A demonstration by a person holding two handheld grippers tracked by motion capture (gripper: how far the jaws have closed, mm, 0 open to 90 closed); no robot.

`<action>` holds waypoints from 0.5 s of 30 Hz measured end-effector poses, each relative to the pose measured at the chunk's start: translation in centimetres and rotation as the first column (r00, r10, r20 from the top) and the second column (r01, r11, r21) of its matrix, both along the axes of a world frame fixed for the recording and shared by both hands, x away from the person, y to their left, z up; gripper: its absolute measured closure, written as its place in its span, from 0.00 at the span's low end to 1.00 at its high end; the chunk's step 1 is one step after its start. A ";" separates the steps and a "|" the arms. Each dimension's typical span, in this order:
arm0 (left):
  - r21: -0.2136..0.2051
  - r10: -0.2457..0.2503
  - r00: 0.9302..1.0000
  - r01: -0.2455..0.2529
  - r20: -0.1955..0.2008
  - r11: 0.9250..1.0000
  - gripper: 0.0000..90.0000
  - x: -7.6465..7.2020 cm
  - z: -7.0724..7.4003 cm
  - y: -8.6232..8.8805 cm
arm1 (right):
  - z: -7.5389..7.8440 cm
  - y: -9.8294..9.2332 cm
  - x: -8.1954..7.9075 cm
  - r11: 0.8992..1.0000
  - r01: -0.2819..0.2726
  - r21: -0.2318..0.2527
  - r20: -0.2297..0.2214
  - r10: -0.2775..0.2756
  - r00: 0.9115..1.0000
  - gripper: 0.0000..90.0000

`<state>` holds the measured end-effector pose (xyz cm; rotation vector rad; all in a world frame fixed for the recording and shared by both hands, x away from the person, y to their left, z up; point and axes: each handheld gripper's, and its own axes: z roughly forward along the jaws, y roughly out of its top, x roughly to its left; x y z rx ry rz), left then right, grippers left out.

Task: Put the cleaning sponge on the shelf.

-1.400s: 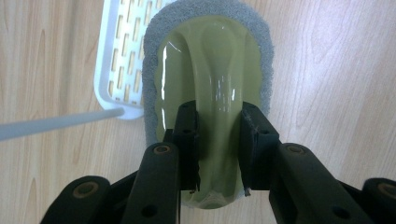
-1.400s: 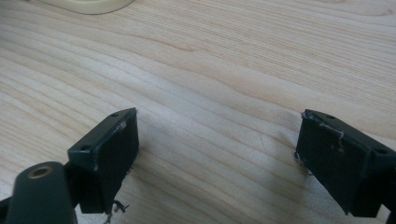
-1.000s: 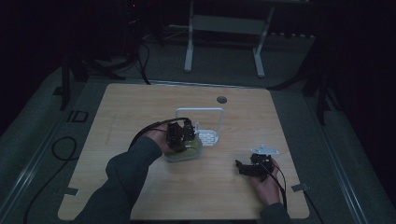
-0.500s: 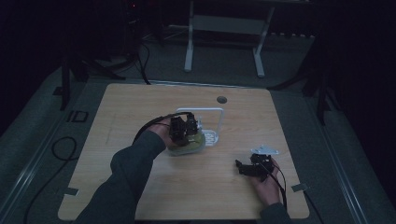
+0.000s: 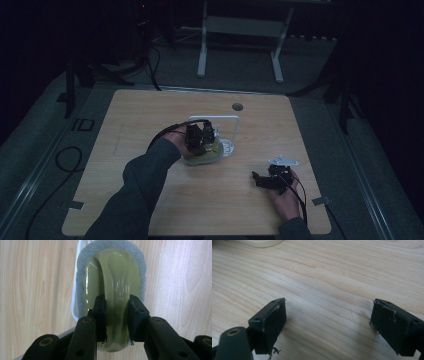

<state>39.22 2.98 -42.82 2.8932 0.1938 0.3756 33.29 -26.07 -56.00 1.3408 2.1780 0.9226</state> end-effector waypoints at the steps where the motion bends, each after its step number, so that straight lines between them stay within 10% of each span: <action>1: -0.001 0.002 1.000 -0.002 0.001 1.000 0.80 0.0 0.0 0.0 | 0.0 0.0 0.0 1.000 0.000 0.000 0.000 0.000 1.000 0.14; 15: 0.000 -0.030 0.999 0.030 0.027 1.000 0.80 0.7 0.7 -0.7 | 0.0 0.0 0.0 1.000 0.000 0.000 0.000 0.000 1.000 0.14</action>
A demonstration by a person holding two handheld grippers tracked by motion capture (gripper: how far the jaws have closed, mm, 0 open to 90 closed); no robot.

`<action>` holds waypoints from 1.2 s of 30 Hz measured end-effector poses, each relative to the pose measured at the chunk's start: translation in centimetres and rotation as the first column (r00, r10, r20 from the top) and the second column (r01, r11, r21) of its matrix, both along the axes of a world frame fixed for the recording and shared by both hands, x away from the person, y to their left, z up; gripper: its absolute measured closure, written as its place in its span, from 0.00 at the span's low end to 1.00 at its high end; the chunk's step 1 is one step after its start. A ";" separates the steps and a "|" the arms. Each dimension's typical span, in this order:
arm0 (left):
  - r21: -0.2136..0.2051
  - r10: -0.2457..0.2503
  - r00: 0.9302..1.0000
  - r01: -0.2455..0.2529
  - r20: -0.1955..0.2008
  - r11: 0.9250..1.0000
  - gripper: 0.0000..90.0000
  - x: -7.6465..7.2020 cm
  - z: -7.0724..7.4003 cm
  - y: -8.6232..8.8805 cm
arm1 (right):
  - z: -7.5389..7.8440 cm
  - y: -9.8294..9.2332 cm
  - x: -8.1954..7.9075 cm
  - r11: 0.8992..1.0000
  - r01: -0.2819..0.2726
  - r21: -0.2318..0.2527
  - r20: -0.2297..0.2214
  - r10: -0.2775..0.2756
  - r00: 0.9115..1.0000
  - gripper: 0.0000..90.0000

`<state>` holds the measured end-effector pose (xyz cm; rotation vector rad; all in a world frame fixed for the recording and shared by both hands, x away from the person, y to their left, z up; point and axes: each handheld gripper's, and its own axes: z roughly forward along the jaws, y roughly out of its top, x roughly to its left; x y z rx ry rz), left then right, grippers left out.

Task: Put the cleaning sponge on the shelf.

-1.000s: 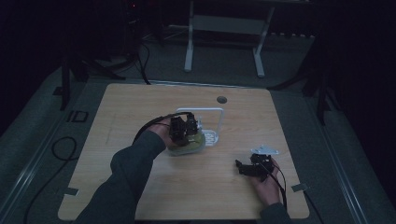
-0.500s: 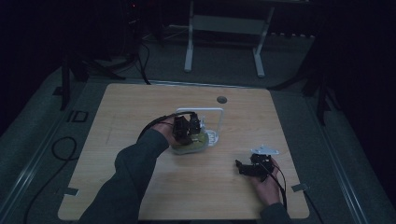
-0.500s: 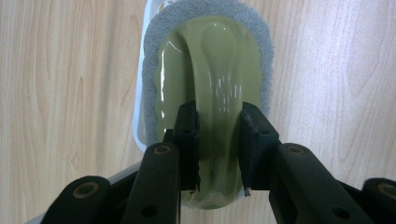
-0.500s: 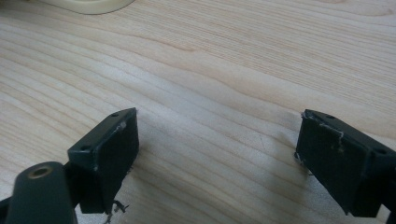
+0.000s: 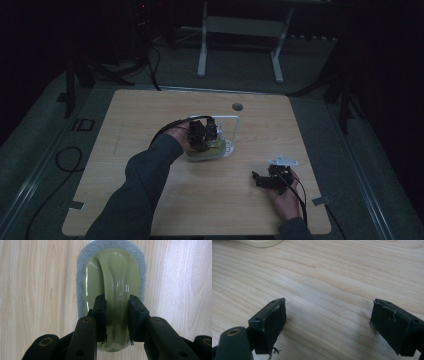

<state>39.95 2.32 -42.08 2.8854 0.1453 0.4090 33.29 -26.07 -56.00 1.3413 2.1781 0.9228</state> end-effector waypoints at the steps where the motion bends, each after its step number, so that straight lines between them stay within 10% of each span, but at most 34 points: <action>1: -0.002 -0.001 1.000 0.001 -0.002 1.000 0.80 0.0 -0.1 0.0 | 0.0 0.0 0.0 1.000 0.000 0.000 0.000 0.000 1.000 0.14; 36: 0.042 -0.057 0.996 0.054 0.062 0.998 0.80 0.7 -0.2 -1.5 | 0.0 0.0 0.0 1.000 0.000 0.000 0.000 0.000 1.000 0.14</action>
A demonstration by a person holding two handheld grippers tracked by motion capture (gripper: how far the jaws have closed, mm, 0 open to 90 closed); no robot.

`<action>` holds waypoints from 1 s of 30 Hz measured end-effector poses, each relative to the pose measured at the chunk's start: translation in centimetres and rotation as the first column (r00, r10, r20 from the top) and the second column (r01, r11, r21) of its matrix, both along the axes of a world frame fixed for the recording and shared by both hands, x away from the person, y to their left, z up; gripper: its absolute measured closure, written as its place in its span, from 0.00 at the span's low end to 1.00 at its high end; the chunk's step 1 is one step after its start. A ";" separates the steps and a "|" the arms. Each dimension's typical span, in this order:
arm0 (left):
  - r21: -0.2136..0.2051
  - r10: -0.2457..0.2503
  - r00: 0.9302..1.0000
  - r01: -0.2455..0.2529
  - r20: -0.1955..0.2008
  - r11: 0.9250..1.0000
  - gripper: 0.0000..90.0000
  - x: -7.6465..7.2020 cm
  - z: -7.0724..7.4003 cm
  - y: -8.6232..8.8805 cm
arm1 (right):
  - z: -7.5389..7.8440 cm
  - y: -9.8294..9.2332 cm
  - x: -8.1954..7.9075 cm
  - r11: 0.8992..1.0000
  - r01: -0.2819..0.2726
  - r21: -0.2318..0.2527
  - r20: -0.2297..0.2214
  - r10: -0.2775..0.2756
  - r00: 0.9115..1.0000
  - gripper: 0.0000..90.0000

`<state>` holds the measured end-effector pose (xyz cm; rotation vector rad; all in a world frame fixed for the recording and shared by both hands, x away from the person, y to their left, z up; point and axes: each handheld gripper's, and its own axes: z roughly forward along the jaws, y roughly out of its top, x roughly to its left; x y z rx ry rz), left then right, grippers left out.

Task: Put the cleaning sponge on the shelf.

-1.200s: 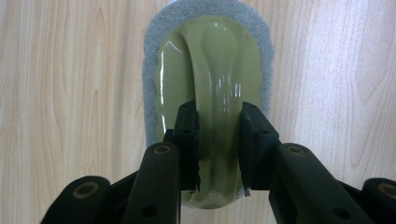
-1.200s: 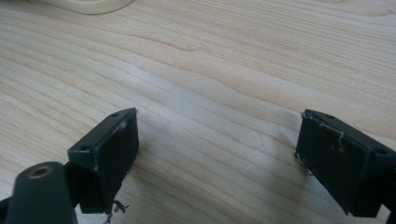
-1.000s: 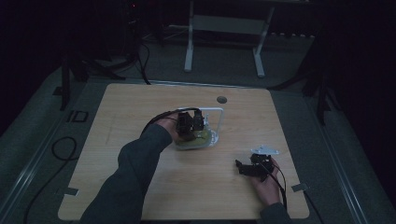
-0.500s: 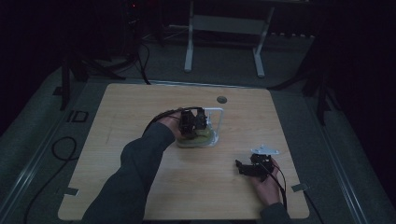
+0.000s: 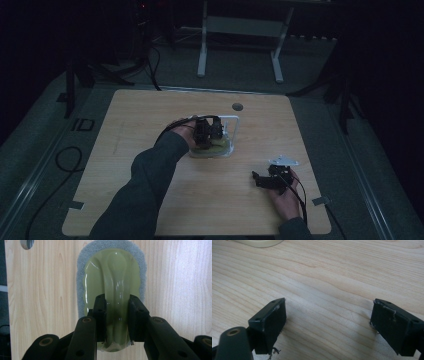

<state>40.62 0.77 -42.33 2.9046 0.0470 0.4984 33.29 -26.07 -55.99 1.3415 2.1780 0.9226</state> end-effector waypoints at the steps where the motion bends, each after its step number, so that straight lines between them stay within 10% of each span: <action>1: 0.000 0.001 1.000 -0.001 -0.002 1.000 0.80 0.0 0.0 0.0 | 0.0 0.0 0.0 1.000 0.000 0.000 0.000 0.000 1.000 0.14; 30: 0.040 -0.002 1.000 0.002 0.004 0.999 0.80 0.6 -1.1 -1.0 | 0.0 0.0 0.0 1.000 0.000 0.000 0.000 0.000 1.000 0.14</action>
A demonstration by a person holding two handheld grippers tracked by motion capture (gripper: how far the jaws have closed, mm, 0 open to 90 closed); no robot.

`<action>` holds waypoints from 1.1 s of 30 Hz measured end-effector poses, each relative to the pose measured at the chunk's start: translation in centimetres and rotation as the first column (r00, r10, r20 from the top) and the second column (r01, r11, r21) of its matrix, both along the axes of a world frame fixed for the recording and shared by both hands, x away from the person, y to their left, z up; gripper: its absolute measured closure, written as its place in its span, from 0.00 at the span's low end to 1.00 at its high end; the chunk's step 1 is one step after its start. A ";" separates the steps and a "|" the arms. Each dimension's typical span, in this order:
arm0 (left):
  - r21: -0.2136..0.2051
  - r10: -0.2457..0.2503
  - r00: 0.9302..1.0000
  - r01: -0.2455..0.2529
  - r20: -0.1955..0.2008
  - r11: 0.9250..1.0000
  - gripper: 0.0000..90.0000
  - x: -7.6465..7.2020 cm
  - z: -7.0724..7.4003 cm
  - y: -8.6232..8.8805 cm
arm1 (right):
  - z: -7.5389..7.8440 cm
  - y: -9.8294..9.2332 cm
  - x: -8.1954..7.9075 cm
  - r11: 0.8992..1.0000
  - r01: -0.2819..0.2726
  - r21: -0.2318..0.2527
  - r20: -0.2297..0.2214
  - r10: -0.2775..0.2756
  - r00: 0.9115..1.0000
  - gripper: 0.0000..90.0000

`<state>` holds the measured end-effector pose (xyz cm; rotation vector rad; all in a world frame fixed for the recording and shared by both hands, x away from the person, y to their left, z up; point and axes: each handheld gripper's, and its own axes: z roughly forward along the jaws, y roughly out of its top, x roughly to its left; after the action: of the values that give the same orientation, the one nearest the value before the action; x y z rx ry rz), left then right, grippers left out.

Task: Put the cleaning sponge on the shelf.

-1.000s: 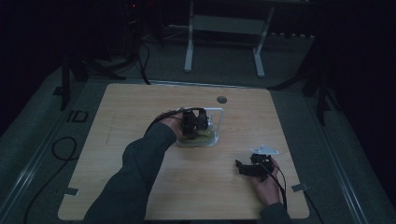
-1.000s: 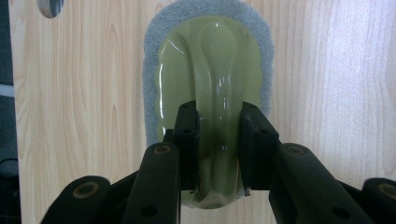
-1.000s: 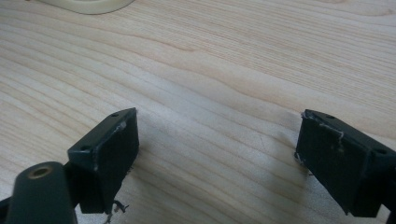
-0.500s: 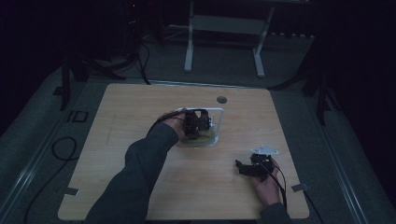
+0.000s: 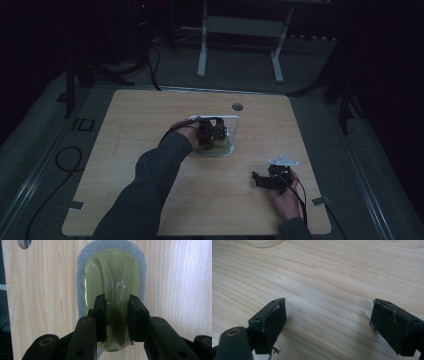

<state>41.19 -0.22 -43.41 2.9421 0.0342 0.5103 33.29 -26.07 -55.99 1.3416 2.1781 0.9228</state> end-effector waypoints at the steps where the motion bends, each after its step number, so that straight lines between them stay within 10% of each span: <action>1: 0.004 -0.002 1.000 0.002 -0.004 1.000 0.80 0.0 0.0 0.0 | 0.0 0.0 0.0 1.000 0.000 0.000 0.000 0.000 1.000 0.14; 33: 0.059 -0.004 1.000 0.003 0.018 0.998 0.79 0.8 -2.1 -1.1 | 0.0 0.0 0.0 1.000 0.000 0.000 0.000 0.000 1.000 0.14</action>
<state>41.94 -1.36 -45.54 2.9941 0.0114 0.5468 33.29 -26.07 -56.00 1.3410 2.1782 0.9225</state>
